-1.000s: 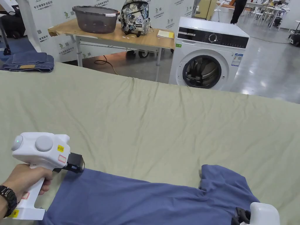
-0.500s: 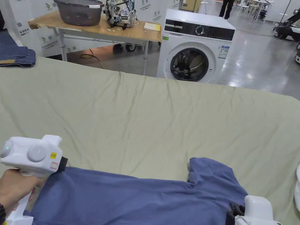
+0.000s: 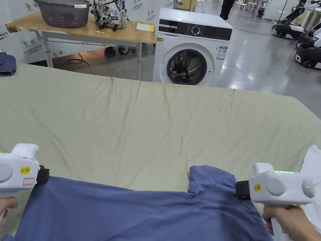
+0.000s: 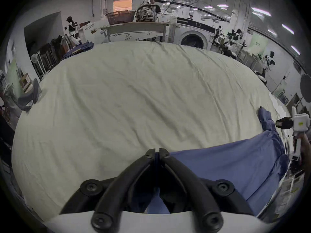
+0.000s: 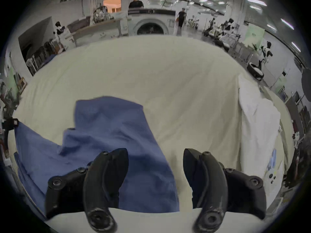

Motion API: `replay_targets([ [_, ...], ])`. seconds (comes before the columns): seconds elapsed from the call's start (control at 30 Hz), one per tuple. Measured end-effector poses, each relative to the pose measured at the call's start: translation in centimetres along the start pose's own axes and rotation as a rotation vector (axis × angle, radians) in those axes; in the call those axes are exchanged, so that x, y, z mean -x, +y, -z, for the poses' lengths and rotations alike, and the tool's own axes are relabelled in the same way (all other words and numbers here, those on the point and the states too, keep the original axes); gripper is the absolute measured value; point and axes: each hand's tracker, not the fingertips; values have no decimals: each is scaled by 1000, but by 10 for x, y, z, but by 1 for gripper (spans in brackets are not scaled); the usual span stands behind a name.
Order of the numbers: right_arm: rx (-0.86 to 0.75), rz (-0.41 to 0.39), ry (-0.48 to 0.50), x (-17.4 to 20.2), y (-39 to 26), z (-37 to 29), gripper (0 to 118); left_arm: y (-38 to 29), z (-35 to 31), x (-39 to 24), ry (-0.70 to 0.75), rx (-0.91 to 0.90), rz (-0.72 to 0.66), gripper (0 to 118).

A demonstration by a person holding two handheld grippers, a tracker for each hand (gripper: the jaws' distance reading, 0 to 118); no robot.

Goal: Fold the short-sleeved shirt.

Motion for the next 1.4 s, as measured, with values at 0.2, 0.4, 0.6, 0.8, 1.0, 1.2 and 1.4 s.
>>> replay_targets([
  [0.2,79,31,45,-3,1,36,57,-2,4,0,0,8,-14,0],
  [0.4,71,-48,-24,22,8,22,0,-2,6,-5,3,8,-10,0],
  [0.6,8,-23,-29,22,0,3,0,-5,-1,-8,0,-4,-5,0],
  [0.8,-119,4,14,13,2,-45,0,-5,-22,-2,-15,-38,-18,0],
  [1.0,-205,-42,-12,16,-21,-109,0,-19,-65,8,-50,-93,-37,0],
  [1.2,-273,-38,0,4,-62,-168,0,-52,-118,13,-69,-166,-33,0],
  [1.4,-280,-15,41,-5,-114,-201,0,-97,-146,13,-66,-167,-4,0],
])
